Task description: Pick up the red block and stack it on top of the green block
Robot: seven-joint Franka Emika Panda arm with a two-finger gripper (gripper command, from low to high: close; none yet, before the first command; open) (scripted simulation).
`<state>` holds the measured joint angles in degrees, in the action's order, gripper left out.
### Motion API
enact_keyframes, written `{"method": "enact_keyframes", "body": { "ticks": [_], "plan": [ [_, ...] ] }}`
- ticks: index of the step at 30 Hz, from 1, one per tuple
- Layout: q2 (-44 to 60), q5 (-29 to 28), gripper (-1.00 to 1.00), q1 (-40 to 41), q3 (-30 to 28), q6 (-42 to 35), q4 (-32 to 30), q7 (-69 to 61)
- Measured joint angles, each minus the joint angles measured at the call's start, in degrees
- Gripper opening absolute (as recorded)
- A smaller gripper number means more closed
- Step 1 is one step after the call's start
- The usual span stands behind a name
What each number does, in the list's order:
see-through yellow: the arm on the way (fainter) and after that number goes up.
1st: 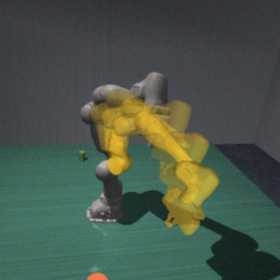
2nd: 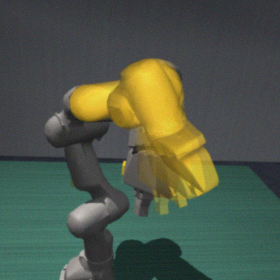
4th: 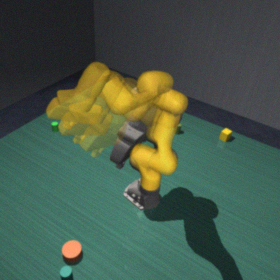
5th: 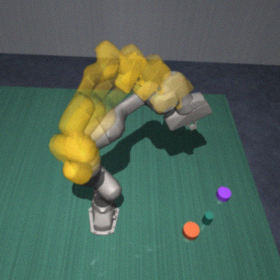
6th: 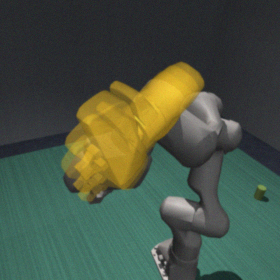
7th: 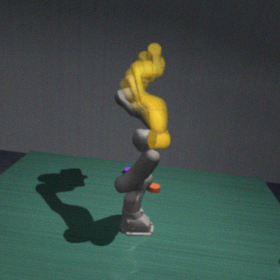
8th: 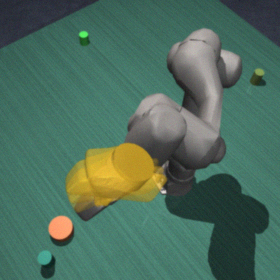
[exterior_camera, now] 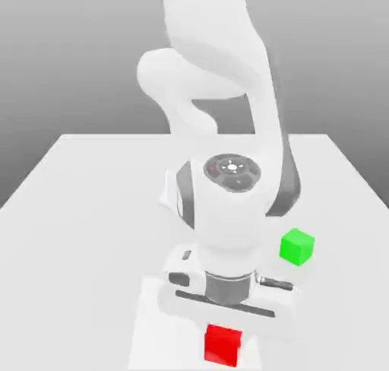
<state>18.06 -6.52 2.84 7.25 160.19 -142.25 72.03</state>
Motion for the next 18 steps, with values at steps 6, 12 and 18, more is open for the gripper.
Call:
{"method": "enact_keyframes", "body": {
  "ticks": [6, 12, 18],
  "plan": [
    [-11.94, 6.46, -1.00, -1.88, 5.83, -6.62, -5.23, -4.11],
    [-23.64, 15.54, -1.00, -14.15, 11.05, -8.29, -15.05, -9.21],
    [-34.53, 22.19, -1.00, -24.50, 15.11, -8.63, -25.40, -12.76]
  ]
}}
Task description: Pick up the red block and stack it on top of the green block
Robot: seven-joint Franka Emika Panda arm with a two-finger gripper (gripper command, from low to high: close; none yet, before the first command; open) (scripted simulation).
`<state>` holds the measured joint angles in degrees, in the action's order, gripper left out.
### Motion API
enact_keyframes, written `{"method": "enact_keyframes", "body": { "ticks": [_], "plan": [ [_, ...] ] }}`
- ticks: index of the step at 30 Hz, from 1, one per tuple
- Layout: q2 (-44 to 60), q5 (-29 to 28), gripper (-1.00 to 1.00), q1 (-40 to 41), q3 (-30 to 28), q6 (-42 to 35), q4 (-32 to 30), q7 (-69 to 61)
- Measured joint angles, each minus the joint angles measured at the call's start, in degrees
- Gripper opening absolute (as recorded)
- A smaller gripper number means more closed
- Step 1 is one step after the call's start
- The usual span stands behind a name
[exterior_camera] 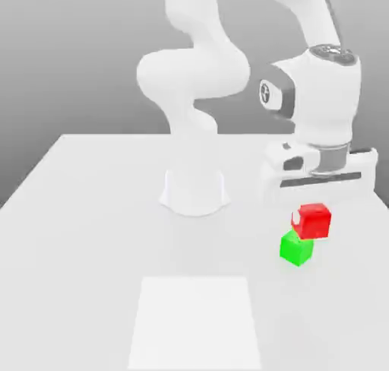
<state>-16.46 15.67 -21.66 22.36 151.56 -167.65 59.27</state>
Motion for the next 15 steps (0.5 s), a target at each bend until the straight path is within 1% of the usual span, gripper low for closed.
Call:
{"method": "enact_keyframes", "body": {
  "ticks": [2, 4, 9, 12, 13, 15],
  "plan": [
    [-2.55, 1.02, -1.00, -2.82, 1.14, 0.56, -3.03, -0.52],
    [-1.15, -0.36, -1.00, -2.20, 2.46, 2.75, -3.90, 0.43],
    [6.94, -6.57, -1.00, 2.16, 5.35, 10.82, -4.00, 4.60],
    [12.54, -10.81, -1.00, 4.01, 6.07, 16.38, -4.02, 7.46],
    [14.05, -11.90, 1.00, 4.34, 6.01, 17.87, -4.03, 8.19],
    [14.05, -11.90, 1.00, 4.34, 6.01, 17.87, -4.03, 8.19]
  ]
}}
